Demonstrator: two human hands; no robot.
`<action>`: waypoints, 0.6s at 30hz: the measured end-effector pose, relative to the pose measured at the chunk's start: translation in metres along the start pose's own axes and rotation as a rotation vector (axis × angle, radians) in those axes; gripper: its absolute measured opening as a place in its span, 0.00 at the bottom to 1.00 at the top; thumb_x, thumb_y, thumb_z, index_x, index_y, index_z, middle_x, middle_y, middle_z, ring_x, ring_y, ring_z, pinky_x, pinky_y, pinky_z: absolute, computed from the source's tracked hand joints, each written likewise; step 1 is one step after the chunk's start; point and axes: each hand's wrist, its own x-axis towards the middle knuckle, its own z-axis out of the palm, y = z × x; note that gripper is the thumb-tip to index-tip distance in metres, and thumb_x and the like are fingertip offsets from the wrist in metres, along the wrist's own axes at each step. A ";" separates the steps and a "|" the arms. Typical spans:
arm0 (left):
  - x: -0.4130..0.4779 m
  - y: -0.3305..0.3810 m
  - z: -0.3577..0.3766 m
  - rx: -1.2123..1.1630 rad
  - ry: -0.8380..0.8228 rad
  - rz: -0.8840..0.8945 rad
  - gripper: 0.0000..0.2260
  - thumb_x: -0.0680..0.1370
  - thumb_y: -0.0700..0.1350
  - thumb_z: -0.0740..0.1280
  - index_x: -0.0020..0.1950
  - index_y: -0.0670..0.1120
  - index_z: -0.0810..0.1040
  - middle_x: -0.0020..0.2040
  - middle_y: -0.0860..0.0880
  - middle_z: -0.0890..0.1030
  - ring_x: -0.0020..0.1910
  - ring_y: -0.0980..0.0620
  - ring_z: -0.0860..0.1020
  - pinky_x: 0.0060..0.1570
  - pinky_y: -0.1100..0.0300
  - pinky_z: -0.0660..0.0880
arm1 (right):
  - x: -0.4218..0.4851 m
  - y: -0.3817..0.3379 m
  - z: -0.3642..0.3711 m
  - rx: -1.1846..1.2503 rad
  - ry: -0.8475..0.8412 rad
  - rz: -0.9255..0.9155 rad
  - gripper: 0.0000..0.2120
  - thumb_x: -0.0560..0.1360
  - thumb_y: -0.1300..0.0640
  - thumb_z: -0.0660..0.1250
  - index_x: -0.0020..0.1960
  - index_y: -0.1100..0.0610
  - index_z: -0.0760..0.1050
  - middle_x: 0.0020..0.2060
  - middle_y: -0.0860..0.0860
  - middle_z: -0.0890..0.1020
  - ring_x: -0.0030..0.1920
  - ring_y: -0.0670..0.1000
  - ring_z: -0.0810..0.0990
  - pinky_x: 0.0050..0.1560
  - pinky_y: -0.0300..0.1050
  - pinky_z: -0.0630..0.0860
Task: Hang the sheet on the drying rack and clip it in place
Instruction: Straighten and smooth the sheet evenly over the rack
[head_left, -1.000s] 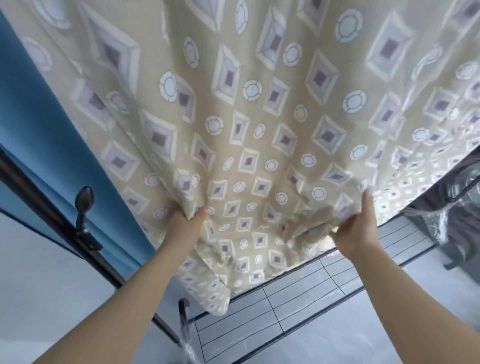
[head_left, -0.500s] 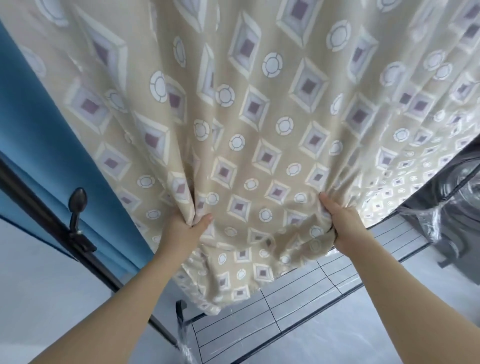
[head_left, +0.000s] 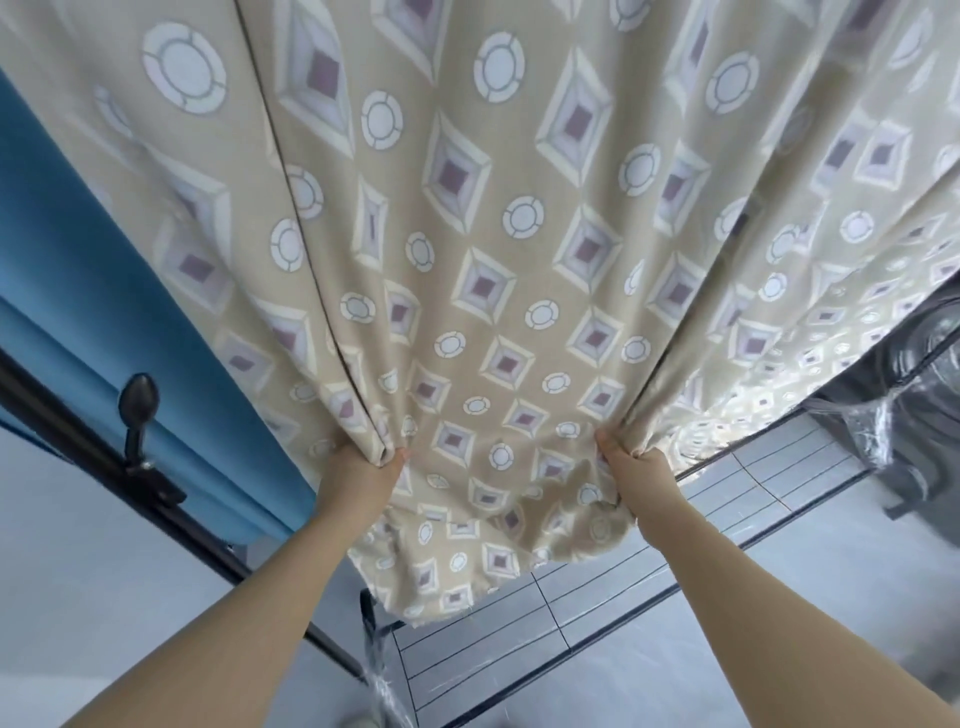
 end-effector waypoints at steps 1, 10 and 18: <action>0.001 -0.002 0.001 0.017 -0.004 -0.001 0.11 0.75 0.44 0.69 0.52 0.38 0.78 0.52 0.41 0.81 0.55 0.42 0.77 0.51 0.59 0.70 | 0.000 0.005 0.001 -0.002 0.000 0.012 0.17 0.76 0.47 0.65 0.41 0.62 0.74 0.35 0.54 0.77 0.35 0.51 0.76 0.20 0.34 0.70; -0.004 -0.028 0.001 0.159 -0.085 -0.166 0.11 0.77 0.46 0.67 0.46 0.37 0.76 0.46 0.39 0.79 0.50 0.39 0.78 0.43 0.55 0.71 | -0.001 0.059 0.023 0.001 -0.059 0.120 0.12 0.78 0.50 0.64 0.44 0.60 0.73 0.37 0.54 0.74 0.37 0.51 0.74 0.29 0.42 0.79; -0.021 -0.052 0.005 0.200 -0.244 -0.403 0.15 0.76 0.51 0.67 0.37 0.42 0.68 0.33 0.49 0.71 0.39 0.47 0.72 0.41 0.58 0.67 | -0.010 0.102 0.032 -0.078 0.018 0.230 0.12 0.77 0.51 0.65 0.52 0.60 0.73 0.35 0.52 0.74 0.41 0.57 0.74 0.54 0.55 0.76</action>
